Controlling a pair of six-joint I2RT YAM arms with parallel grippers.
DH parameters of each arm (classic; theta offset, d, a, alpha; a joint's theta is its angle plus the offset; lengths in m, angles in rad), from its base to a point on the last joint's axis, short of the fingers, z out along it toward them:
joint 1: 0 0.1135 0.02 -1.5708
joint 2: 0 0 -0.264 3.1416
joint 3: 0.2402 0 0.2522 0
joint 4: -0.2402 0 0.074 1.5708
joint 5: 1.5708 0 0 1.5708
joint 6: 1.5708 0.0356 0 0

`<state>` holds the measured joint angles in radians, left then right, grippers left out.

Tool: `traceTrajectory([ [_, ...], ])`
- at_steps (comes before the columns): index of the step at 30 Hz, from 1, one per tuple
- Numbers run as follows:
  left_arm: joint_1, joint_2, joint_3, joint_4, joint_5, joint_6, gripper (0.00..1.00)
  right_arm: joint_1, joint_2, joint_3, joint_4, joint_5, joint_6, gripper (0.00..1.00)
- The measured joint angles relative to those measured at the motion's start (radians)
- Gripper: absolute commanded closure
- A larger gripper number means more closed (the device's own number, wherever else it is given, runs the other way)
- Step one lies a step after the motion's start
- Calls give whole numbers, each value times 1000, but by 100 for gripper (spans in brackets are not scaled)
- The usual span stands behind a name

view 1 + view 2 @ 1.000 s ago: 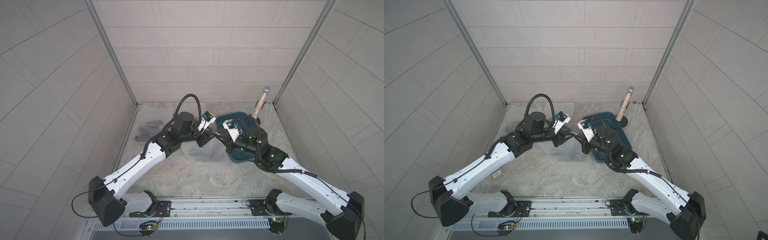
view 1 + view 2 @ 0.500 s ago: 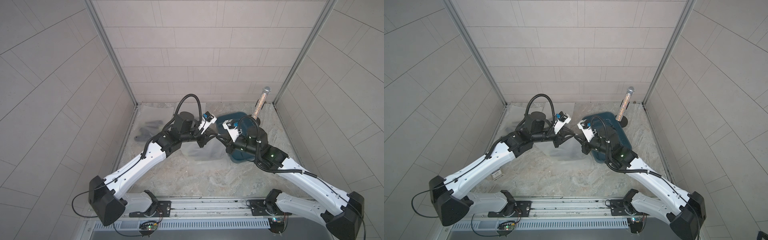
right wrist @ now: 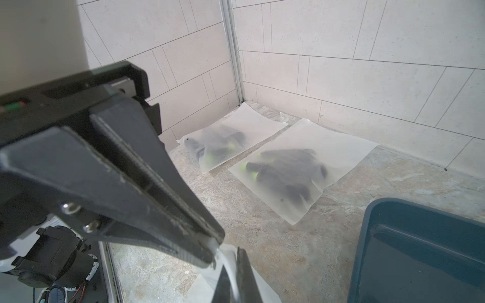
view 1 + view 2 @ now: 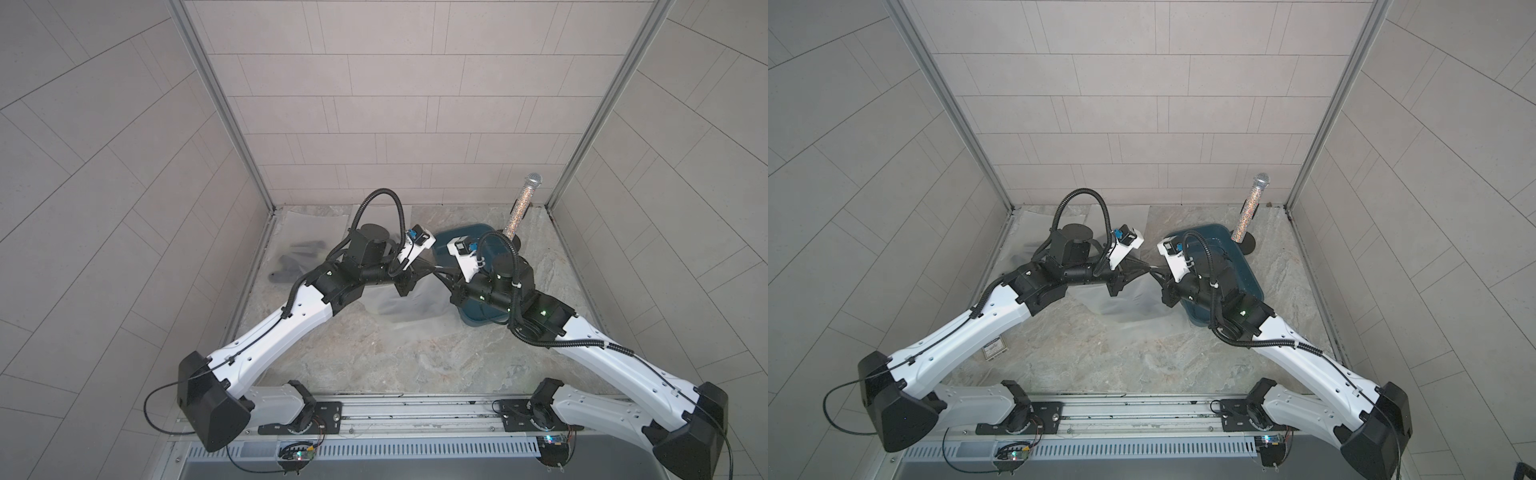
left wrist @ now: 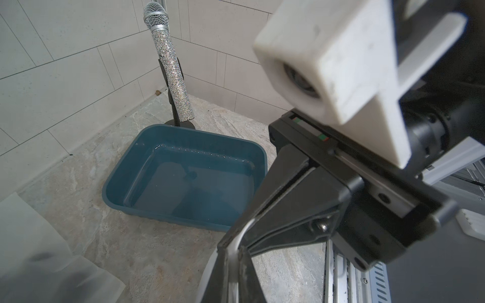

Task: Place the eggplant in a zip-top bag and seal the zipper
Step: Zip the zipper on the zipper food storage bag.

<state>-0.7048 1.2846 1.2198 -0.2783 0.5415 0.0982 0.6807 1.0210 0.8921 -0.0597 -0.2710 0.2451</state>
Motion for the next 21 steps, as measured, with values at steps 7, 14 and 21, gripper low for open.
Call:
traceTrajectory([
  [7,-5,-2,6,-23,-26,42,91,10,0,-3,4,24,38,100],
  [14,8,-9,20,-67,-27,79,91,13,0,-4,9,30,49,100],
  [21,35,-19,23,-114,-27,104,90,13,0,-4,7,63,60,100],
])
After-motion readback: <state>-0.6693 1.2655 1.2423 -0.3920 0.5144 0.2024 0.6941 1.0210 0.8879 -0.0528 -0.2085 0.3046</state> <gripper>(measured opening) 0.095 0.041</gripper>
